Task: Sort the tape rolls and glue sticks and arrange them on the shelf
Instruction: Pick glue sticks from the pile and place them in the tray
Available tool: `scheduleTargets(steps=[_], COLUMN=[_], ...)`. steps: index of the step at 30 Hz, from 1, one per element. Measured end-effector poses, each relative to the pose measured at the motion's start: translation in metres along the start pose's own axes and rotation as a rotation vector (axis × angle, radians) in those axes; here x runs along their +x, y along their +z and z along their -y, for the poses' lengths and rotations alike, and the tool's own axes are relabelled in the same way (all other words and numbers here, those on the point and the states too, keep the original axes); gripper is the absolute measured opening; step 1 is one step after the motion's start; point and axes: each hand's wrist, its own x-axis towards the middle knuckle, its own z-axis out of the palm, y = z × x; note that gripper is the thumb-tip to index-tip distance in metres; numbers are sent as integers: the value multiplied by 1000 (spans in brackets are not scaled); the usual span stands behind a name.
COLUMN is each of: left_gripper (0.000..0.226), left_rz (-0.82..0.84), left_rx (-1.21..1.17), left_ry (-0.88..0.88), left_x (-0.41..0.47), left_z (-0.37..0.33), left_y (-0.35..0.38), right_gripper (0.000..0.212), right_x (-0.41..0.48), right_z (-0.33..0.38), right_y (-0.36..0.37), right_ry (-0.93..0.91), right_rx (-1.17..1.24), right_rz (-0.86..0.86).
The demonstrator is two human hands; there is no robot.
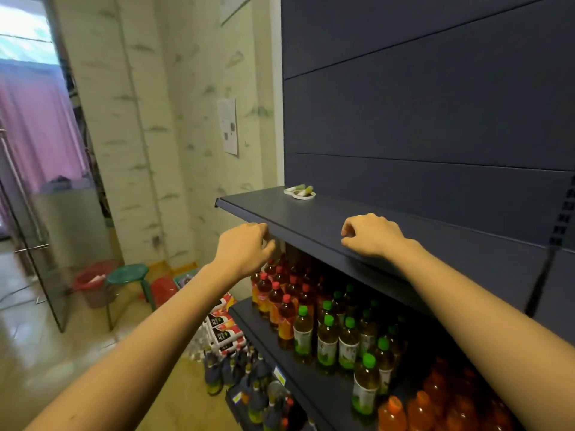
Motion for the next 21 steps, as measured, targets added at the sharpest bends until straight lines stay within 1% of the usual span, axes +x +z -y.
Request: scheduleTargets(steps=[4, 7, 14, 21], left_gripper=[26, 27, 30, 30], left_rz=[-28, -49, -15, 69], left_rx=[45, 51, -1, -36], left_ry=[42, 32, -20, -25], left_x=[33, 68, 153, 213], left_z=[27, 47, 75, 99], left_y=[30, 51, 103, 158], right_gripper=[24, 24, 26, 30], right_x=[63, 113, 215, 292], right_z=[6, 6, -2, 1], right_y=[20, 36, 63, 89], right_ry=[19, 43, 114, 142], right_rx=[6, 20, 33, -67], right_rz=[-3, -24, 2, 22])
